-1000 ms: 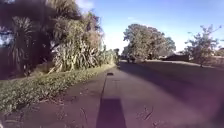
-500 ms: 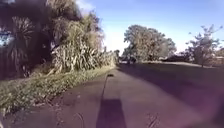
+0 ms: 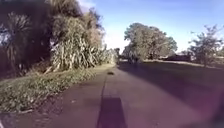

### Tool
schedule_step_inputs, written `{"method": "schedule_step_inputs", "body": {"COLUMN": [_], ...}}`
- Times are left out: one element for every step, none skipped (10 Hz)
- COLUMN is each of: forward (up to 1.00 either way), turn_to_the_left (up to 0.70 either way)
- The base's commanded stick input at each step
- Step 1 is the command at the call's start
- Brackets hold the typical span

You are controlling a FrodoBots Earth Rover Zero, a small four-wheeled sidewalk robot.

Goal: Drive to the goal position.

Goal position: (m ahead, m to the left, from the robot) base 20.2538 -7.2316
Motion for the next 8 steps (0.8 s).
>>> {"method": "schedule_step_inputs", "body": {"forward": [0.74,0.79,0.84,0.85,0.85,0.85,0.85,0.85], "turn_to_the_left": [0.00,0.00,0.00,0.00,0.00,0.00,0.00,0.00]}}
